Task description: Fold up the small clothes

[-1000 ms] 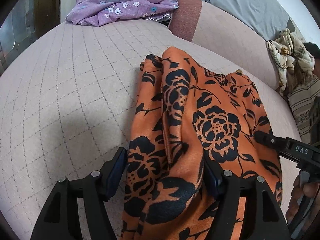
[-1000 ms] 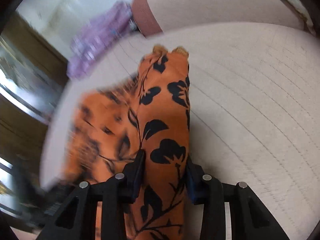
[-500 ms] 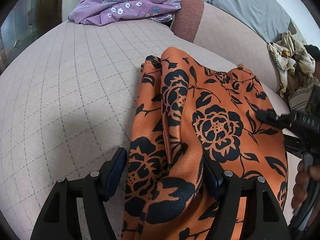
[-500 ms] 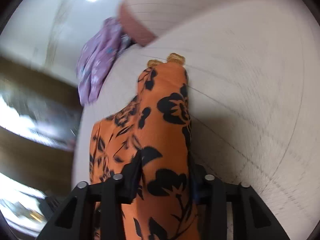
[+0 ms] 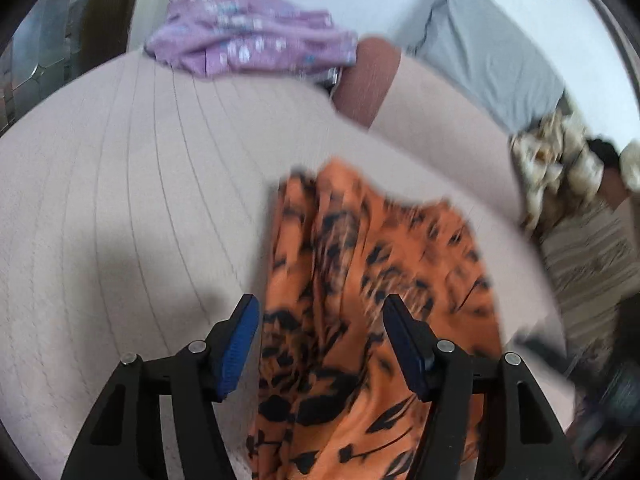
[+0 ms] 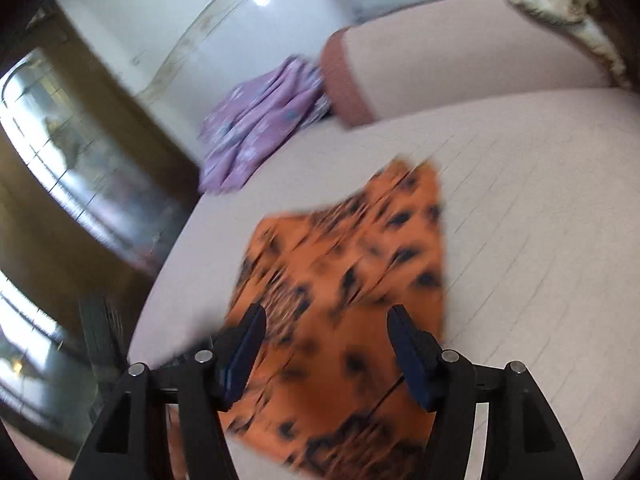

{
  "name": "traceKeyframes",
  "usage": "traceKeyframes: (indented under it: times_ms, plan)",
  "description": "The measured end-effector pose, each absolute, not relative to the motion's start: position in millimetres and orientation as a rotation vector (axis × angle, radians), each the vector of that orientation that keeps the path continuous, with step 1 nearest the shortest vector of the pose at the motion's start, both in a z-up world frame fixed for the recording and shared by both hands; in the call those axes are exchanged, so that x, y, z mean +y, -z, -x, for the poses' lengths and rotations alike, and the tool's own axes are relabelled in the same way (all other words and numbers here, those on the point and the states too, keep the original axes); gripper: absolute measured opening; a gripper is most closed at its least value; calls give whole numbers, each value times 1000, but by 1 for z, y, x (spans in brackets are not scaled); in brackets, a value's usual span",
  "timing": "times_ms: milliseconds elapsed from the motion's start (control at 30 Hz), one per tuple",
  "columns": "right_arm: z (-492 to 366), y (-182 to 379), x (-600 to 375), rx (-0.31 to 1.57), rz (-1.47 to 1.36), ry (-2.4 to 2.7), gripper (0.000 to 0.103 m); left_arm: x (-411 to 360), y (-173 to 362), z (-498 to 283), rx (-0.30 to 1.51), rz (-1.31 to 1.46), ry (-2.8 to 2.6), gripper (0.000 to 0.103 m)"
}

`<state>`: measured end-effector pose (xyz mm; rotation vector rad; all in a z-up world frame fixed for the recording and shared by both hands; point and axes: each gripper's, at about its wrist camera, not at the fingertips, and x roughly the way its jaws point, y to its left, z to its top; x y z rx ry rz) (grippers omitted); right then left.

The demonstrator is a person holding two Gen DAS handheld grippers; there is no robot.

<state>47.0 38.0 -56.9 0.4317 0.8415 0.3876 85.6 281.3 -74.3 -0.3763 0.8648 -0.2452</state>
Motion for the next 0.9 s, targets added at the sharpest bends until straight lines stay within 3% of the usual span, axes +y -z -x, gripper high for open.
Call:
traceKeyframes:
  times_ms: [133,167,267,500,800,867,900]
  plan:
    - [-29,96,50,938,-435,-450,67,268,60,-109,901,354,301,65]
    - [-28,100,53,935,-438,-452,67,259,61,-119,925,322,301,60]
    - [-22,99,45,915,-446,-463,67,244,94,-162,1085,252,260,26]
    - [-20,112,39,929,-488,-517,67,283,111,-168,1070,408,398,32]
    - [-28,117,28,946,-557,-527,67,241,66,-97,990,128,375,31]
    - [-30,117,27,951,-570,-529,67,240,91,-100,1062,48,264,37]
    - [-31,118,28,953,-571,-531,67,249,102,-102,1080,102,250,47]
